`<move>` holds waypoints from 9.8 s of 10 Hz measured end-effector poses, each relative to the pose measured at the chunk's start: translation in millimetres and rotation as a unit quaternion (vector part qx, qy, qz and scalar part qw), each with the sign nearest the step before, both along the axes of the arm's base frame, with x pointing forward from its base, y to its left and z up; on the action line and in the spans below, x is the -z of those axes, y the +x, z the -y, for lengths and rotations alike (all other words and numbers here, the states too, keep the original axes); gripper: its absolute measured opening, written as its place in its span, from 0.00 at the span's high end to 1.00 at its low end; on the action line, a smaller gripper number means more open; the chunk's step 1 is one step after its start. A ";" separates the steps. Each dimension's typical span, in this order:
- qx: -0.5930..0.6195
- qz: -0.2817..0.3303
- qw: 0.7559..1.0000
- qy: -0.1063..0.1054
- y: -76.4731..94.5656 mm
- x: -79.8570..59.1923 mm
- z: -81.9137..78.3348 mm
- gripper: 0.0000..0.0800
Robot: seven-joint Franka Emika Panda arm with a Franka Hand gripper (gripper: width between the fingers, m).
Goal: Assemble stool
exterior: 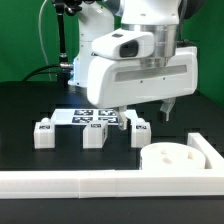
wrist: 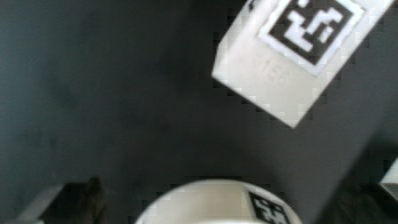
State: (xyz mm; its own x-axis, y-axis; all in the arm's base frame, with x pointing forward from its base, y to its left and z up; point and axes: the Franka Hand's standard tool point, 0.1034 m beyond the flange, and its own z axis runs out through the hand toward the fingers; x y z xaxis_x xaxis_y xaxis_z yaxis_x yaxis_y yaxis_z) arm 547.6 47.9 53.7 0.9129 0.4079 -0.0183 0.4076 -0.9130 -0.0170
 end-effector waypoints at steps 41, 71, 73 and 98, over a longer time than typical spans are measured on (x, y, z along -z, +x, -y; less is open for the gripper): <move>0.197 -0.503 0.838 -0.080 -20.1 -19.0 -7.9 0.58; 0.179 0.200 0.960 0.075 96.3 -60.9 -49.4 0.58; 0.182 0.208 0.958 0.077 96.6 -60.4 -48.7 0.58; 0.148 0.286 0.943 0.080 74.4 -23.4 -50.0 0.58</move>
Offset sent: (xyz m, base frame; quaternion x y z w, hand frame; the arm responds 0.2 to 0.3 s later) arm 0.0000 0.0000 0.0000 0.0000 0.0000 0.1296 0.9916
